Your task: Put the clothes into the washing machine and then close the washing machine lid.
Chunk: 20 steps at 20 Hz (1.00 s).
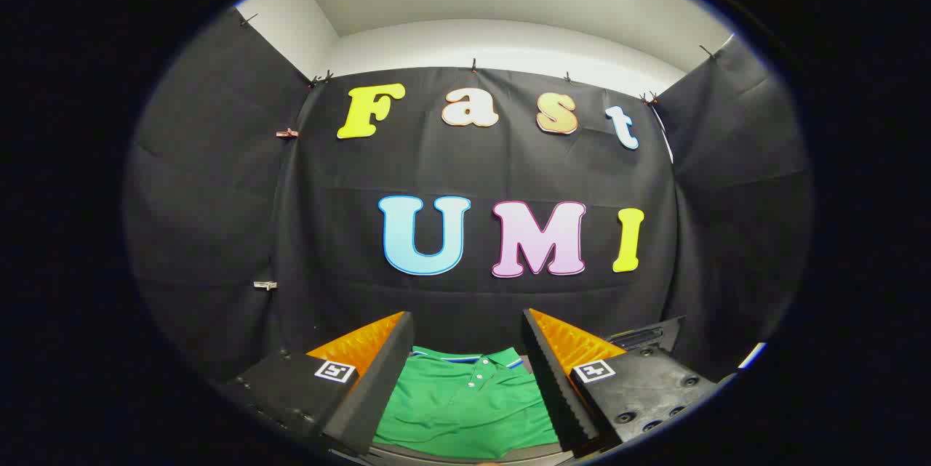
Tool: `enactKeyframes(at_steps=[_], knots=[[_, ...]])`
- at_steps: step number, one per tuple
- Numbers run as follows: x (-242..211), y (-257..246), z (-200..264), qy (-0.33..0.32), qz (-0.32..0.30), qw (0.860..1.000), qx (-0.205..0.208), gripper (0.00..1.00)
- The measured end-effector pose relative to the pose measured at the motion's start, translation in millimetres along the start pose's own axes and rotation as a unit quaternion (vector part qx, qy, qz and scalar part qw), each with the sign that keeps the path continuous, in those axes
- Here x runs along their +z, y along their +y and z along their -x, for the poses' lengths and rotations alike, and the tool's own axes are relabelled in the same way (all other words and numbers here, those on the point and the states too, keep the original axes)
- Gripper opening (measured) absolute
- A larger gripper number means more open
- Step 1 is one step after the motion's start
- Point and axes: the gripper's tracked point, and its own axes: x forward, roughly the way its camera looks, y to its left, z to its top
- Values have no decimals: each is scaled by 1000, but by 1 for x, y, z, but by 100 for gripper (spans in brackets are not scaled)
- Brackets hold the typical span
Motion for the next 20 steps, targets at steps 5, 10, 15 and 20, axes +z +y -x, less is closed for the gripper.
enactKeyframes(at_steps=[5,10,15,20], knots=[[-1,10,9,2,3,1000,9,93],[-8,9,12,14,9,1000,9,93],[-16,-1,11,25,21,999,-9,93],[-26,9,5,51,15,998,16,93]])
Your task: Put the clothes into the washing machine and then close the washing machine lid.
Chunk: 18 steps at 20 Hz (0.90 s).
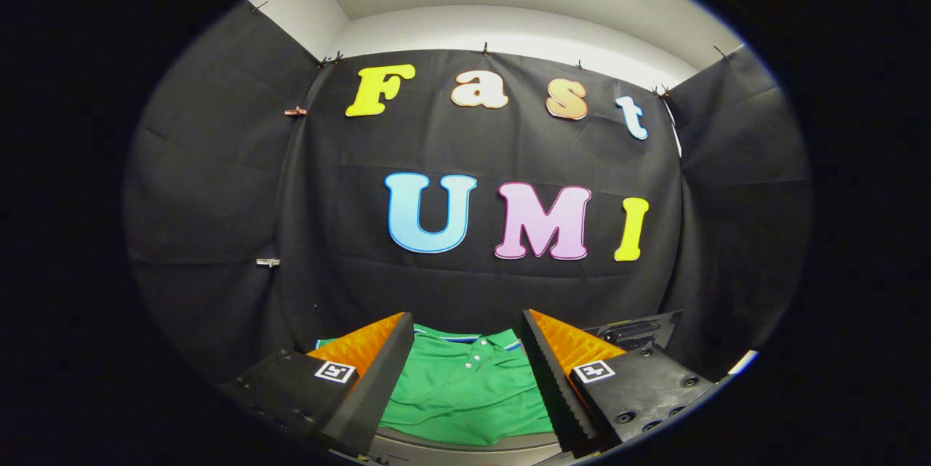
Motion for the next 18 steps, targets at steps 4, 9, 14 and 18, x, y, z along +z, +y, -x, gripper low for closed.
enactKeyframes(at_steps=[4,9,14,18], knots=[[-14,-12,-14,36,-5,999,-13,93],[-33,-7,-28,88,-15,996,-1,93],[-60,-2,-49,153,-16,988,6,93],[-95,-1,-62,222,-25,975,13,93]])
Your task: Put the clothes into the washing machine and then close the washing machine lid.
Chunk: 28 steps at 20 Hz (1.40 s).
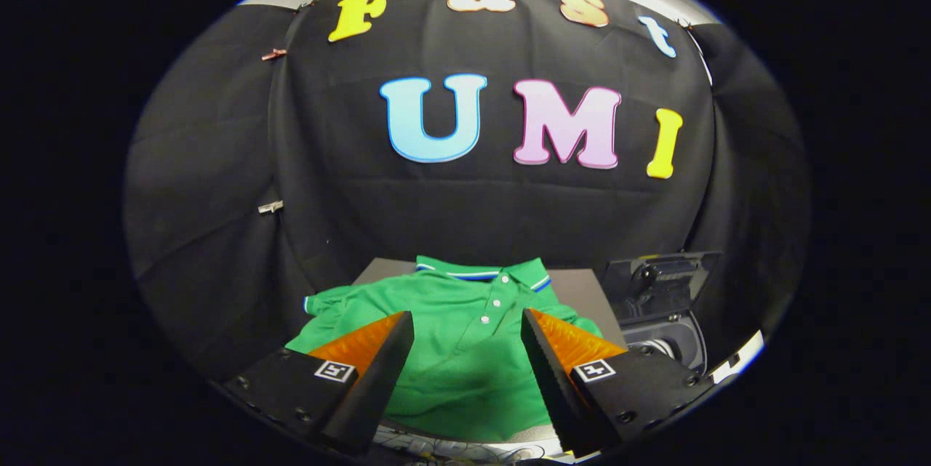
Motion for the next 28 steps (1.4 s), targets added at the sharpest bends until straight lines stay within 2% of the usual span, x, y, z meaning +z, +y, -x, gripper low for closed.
enactKeyframes(at_steps=[5,7,12,15,17,19,20,22,25,28], knots=[[-33,-2,-37,81,6,997,-10,93],[-38,-5,-49,92,1,996,-13,89],[-59,-4,-71,141,-5,990,-15,89],[-62,-4,-74,140,21,990,-16,89],[-61,-6,-72,105,64,992,-8,90],[-61,-8,-73,92,53,994,6,90],[-58,-14,-80,88,34,995,12,87],[-57,-22,-81,106,-1,994,16,72],[-56,-26,-80,132,-4,991,24,28],[-53,-23,-79,138,31,989,36,28]])
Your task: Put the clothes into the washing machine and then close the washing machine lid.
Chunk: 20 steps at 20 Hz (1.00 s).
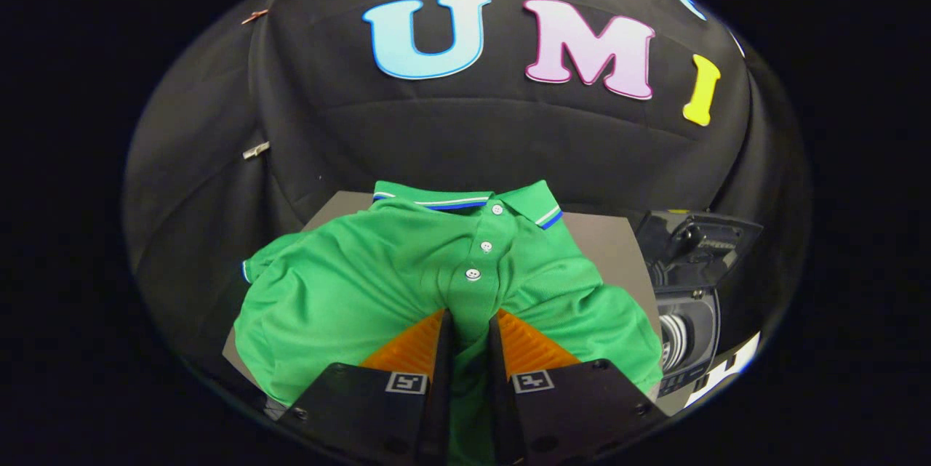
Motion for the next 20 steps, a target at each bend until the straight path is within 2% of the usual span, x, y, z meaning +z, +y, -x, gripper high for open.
enactKeyframes(at_steps=[3,11,16,20], knots=[[-2,-3,3,3,16,1000,-8,5],[13,-5,32,-11,-21,999,31,5],[26,-24,58,-43,7,999,31,5],[32,-36,72,-63,12,997,53,5]])
